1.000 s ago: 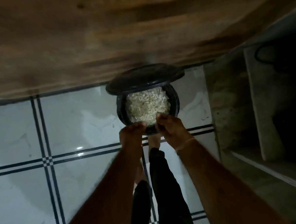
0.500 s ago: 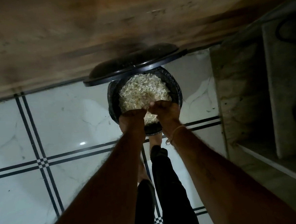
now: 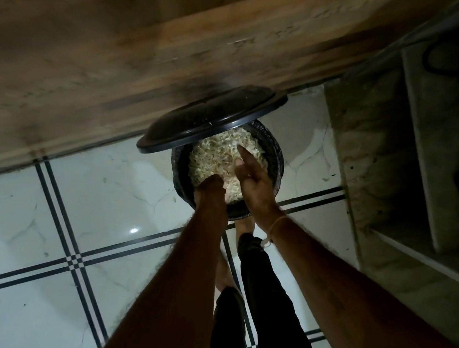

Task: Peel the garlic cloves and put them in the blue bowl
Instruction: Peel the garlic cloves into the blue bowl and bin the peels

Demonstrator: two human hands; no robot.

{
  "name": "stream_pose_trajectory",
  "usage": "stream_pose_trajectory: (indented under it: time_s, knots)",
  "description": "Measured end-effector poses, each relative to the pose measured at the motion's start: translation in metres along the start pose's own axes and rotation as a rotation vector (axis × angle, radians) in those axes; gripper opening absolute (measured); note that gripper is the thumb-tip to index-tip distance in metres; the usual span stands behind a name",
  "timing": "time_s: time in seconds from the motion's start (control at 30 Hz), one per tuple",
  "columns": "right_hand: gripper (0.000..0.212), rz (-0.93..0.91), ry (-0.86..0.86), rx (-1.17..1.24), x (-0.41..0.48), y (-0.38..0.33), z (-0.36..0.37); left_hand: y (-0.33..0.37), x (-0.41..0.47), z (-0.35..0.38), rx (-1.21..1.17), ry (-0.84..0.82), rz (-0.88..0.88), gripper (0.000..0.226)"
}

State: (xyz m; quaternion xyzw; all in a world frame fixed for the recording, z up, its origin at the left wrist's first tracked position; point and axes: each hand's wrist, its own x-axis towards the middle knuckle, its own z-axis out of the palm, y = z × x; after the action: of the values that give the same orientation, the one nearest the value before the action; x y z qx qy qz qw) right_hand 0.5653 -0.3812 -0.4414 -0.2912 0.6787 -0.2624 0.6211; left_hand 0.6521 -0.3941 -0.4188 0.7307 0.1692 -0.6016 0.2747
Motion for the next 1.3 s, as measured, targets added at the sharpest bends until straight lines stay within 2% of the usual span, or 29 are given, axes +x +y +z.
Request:
stream_pose_trajectory:
  time_s: [0.07,0.13,0.2,0.27,0.33,0.4,0.53,0.67,0.73,0.87,1.03,1.2,1.3]
  knots:
    - [0.039,0.024,-0.153,-0.13,-0.004,0.0,0.0,0.003,-0.011,0.005,-0.104,-0.184,-0.093,0.027]
    - [0.043,0.06,-0.144,-0.331,-0.005,0.0,-0.004,0.004,-0.024,0.004,-0.178,-0.27,-0.125,0.026]
    - [0.047,0.089,-0.086,-0.259,-0.016,-0.011,-0.006,0.006,-0.035,-0.001,-0.179,-0.268,-0.089,0.031]
    - [0.047,0.009,-0.162,-0.199,-0.04,-0.023,-0.007,0.009,-0.055,-0.007,-0.164,-0.306,-0.091,0.04]
    - [0.047,0.001,-0.182,-0.259,-0.063,-0.029,-0.013,0.011,-0.087,-0.014,-0.063,-0.362,-0.061,0.04]
    - [0.044,0.072,-0.08,-0.276,-0.086,-0.042,-0.031,0.011,-0.129,-0.022,0.111,-0.339,0.065,0.038]
    - [0.042,-0.056,0.024,-0.147,-0.164,-0.09,-0.064,0.002,-0.203,-0.058,0.423,-0.194,0.456,0.021]
    - [0.036,-0.219,0.092,-0.12,-0.277,-0.128,-0.1,-0.03,-0.299,-0.086,0.811,-0.204,0.773,0.039]
    - [0.035,-0.251,0.164,-0.148,-0.337,-0.142,-0.123,-0.053,-0.349,-0.091,0.972,-0.252,0.882,0.036]
    - [0.059,-0.374,0.381,-0.204,-0.439,-0.139,-0.171,-0.114,-0.429,-0.089,1.116,-0.396,1.143,0.035]
    - [0.032,-0.383,0.613,-0.203,-0.529,-0.111,-0.245,-0.191,-0.501,-0.064,1.321,-0.588,1.378,0.036]
    - [0.031,-0.372,0.778,-0.191,-0.586,-0.076,-0.339,-0.273,-0.552,-0.01,1.469,-0.737,1.538,0.039]
    - [0.03,-0.364,0.883,-0.181,-0.615,-0.051,-0.397,-0.331,-0.578,0.03,1.494,-0.823,1.574,0.039]
